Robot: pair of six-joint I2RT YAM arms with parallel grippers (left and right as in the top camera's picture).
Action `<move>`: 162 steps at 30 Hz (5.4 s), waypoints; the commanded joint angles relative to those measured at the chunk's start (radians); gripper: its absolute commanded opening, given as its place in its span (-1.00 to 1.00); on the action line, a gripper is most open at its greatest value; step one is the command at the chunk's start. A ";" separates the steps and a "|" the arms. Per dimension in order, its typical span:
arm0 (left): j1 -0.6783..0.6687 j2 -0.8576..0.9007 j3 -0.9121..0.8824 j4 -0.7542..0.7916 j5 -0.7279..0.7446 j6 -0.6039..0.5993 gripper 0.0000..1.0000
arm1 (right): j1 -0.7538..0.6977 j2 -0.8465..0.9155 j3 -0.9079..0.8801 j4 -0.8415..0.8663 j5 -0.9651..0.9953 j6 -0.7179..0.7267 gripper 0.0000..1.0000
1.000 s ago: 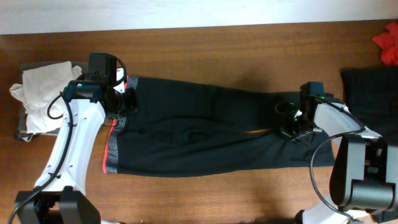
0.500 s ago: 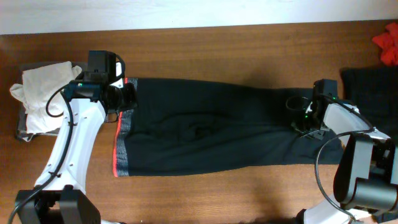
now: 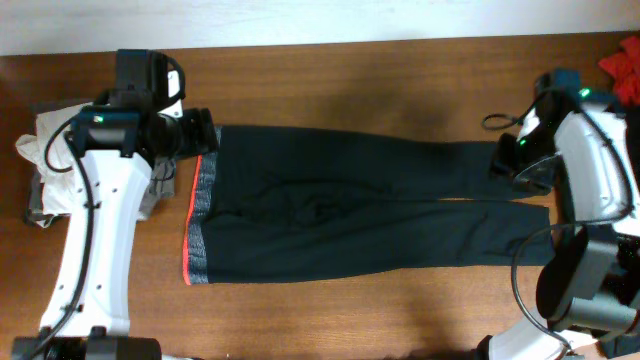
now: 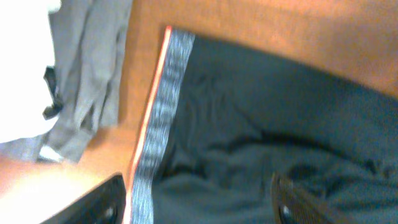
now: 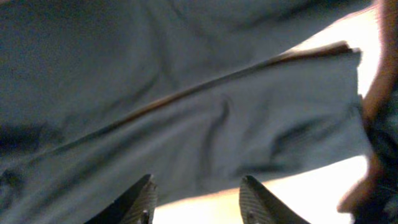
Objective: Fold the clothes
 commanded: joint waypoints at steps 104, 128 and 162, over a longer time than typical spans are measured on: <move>0.121 -0.246 -1.045 0.352 0.050 -0.688 0.14 | -0.428 -0.272 -0.888 0.691 -0.045 0.294 0.75; 0.121 -0.246 -1.047 0.386 0.040 -0.690 -0.53 | -0.428 -0.272 -0.888 0.687 -0.053 0.298 0.38; 0.121 -0.246 -1.125 0.505 0.049 -0.602 -0.99 | -0.428 -0.272 -0.869 0.671 -0.052 0.320 -0.92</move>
